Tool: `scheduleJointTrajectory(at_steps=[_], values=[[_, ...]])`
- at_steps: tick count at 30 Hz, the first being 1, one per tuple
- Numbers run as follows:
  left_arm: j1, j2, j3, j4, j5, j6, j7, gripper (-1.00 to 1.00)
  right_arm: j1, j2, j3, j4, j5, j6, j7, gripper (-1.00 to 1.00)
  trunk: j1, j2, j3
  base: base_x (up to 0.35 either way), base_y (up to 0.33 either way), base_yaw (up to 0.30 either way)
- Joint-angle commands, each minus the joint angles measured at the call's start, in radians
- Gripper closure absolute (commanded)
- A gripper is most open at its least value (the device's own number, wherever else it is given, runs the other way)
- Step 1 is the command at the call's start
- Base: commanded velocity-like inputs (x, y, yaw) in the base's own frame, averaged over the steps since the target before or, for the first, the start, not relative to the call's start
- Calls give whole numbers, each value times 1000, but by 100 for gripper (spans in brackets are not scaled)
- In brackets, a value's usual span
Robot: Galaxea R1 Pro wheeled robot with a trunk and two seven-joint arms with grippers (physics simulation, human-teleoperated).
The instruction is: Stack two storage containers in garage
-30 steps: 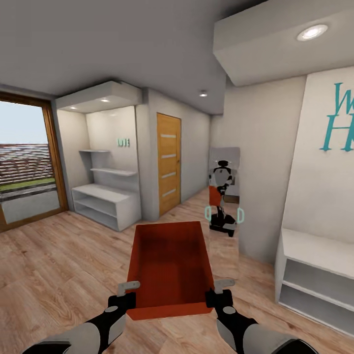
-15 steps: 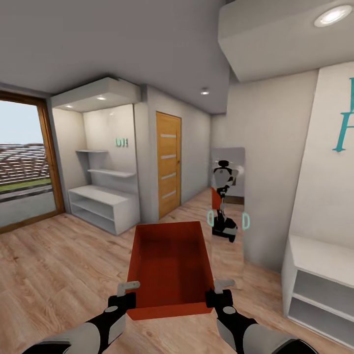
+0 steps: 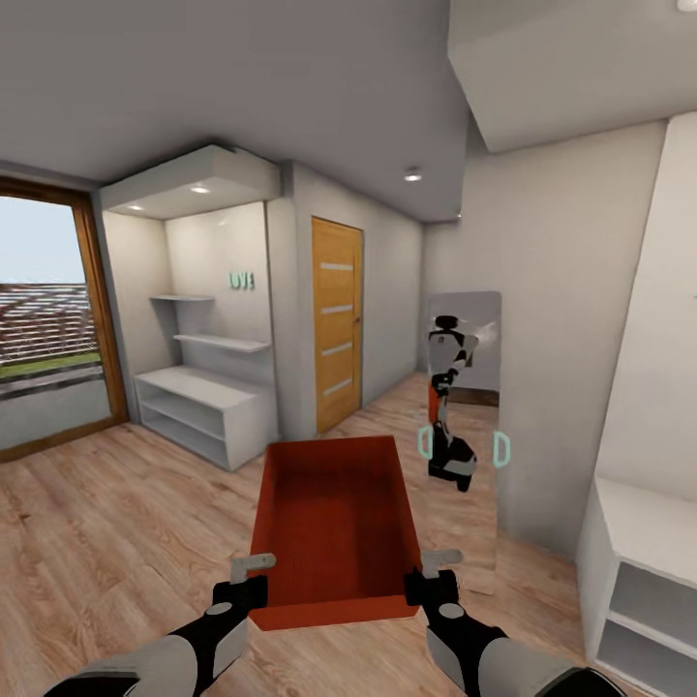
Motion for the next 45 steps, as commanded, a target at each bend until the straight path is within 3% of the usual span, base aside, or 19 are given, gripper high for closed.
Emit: scheduleJointTrajectory(at_steps=[1,22,45], values=[[-1,0,14,-1,11,-6,-3,100,-1,9,-50,0,1,0,7,100,1,-1,-2,323,0,238],[-1,0,14,-1,11,-6,-3,100,-1,9,-50,0,1,-1,7,100,1,-1,-2,323,0,262],[-1,0,13,-1,11,-6,-3,100,-1,9,-50,0,1,0,7,100,1,-1,-2,323,0,5]])
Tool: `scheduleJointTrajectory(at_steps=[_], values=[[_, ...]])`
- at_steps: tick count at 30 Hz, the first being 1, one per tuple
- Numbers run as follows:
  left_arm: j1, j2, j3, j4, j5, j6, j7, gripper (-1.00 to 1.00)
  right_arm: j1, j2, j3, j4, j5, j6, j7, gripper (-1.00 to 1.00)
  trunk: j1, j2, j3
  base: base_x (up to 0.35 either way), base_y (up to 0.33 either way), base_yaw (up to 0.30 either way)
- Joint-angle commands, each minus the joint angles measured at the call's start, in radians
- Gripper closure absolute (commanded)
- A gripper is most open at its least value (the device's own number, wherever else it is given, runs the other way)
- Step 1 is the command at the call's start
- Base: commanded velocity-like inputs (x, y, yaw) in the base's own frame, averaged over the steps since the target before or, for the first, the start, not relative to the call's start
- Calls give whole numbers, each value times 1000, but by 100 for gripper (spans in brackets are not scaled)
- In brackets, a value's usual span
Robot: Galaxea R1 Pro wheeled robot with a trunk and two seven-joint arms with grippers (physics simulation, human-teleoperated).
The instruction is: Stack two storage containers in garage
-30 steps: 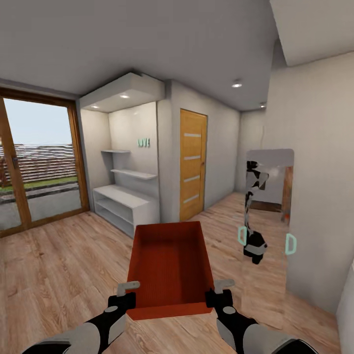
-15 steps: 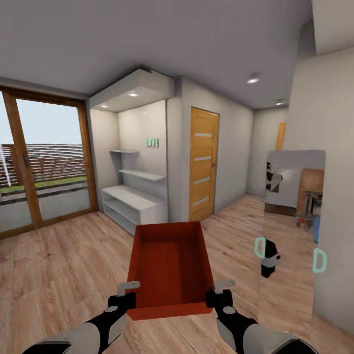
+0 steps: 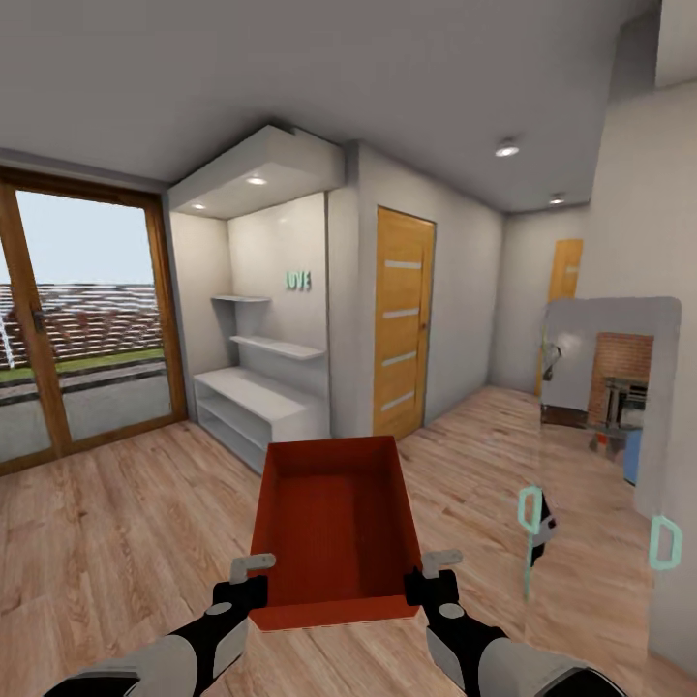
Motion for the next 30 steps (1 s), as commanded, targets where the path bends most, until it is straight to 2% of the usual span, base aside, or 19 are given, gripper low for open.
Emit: scheduleJointTrajectory(at_steps=[1,30], values=[[-1,0,14,-1,11,-6,-3,100,-1,10,-50,0,1,0,7,100,1,-1,-2,323,0,0],[-1,0,14,-1,11,-6,-3,100,-1,10,-49,0,1,0,7,100,1,-1,-2,323,0,0]])
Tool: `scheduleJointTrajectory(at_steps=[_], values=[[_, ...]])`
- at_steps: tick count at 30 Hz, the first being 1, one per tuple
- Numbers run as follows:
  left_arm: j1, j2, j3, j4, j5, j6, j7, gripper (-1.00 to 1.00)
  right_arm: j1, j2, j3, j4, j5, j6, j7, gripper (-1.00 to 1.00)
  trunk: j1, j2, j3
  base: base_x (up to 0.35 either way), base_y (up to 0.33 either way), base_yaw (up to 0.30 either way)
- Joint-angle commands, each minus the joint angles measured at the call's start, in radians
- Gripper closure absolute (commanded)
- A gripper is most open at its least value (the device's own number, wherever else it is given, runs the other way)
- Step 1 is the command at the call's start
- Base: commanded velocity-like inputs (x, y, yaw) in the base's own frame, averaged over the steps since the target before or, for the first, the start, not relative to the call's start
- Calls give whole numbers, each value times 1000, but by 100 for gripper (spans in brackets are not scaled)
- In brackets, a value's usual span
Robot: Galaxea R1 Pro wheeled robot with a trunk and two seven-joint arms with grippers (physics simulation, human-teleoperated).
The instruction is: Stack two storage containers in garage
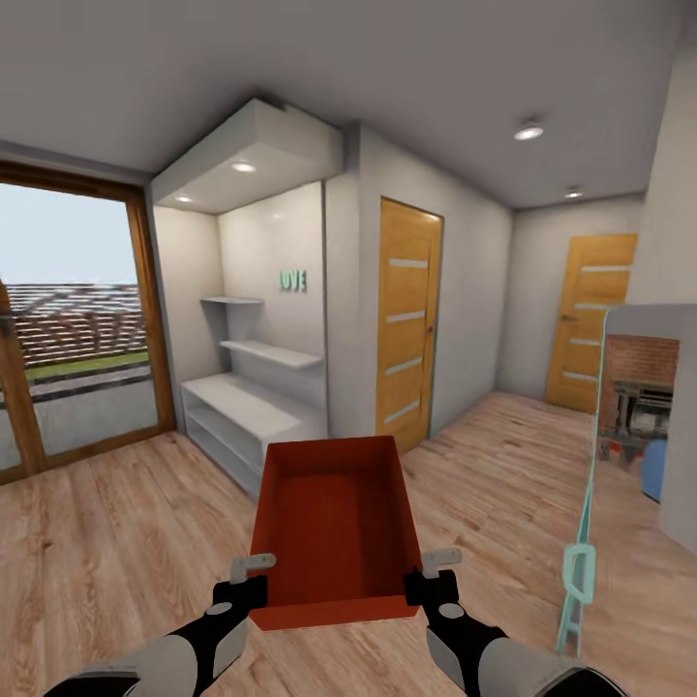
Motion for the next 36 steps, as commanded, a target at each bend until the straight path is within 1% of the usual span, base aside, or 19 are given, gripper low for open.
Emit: scheduleJointTrajectory(at_steps=[1,7,27,33,36], values=[[-1,0,13,-1,11,-6,-3,100,-1,10,-49,0,1,0,7,100,1,-1,-2,323,0,0],[-1,0,13,-1,11,-6,-3,100,-1,11,-49,0,1,0,7,100,1,-1,-2,323,0,-123],[-1,0,14,-1,11,-6,-3,100,-1,10,-49,0,1,0,7,100,1,-1,-2,323,1,-277],[-1,1,15,-1,11,-6,-3,100,-1,11,-49,-1,1,0,7,100,1,-1,-2,323,83,-279],[-1,1,15,-1,11,-5,-3,100,-1,11,-49,0,1,0,6,100,1,-1,-2,323,141,-80]])
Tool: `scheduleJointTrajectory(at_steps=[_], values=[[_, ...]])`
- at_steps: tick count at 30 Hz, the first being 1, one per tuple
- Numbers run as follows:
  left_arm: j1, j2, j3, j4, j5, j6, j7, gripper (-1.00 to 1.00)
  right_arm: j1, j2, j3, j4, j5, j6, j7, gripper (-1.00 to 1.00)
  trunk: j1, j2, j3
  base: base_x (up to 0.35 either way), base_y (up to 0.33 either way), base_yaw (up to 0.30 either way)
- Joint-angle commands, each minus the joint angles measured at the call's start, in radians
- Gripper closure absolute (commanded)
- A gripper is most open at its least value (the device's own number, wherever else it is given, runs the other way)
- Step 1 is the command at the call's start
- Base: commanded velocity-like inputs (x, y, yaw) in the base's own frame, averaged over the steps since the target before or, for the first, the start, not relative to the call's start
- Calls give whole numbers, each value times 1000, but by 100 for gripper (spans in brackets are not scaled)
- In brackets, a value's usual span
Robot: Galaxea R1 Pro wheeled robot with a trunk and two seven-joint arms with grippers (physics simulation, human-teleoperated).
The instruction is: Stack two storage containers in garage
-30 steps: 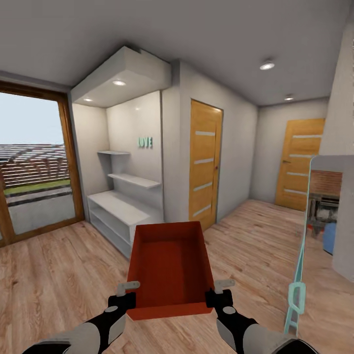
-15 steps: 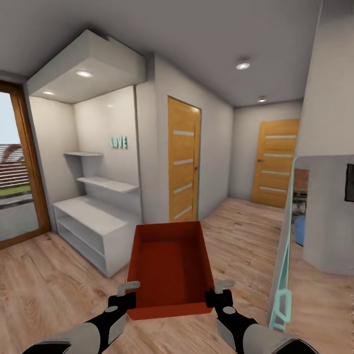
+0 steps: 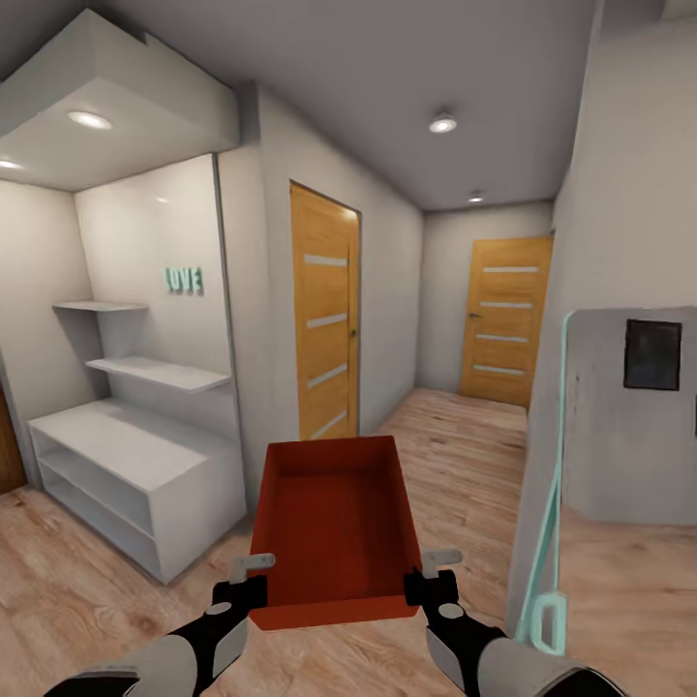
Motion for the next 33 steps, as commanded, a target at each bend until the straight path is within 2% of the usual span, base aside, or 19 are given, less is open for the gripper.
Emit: scheduleJointTrajectory(at_steps=[1,12,33], values=[[-1,0,11,0,15,-6,-2,100,-2,9,-51,0,2,0,9,100,1,-1,-2,322,163,-31],[-1,2,12,0,15,-2,-3,100,-2,9,-51,0,2,0,9,100,1,-1,-2,298,229,-32],[-1,2,12,0,15,-2,-3,100,-2,9,-52,0,2,0,8,100,1,-1,-2,289,250,-273]])
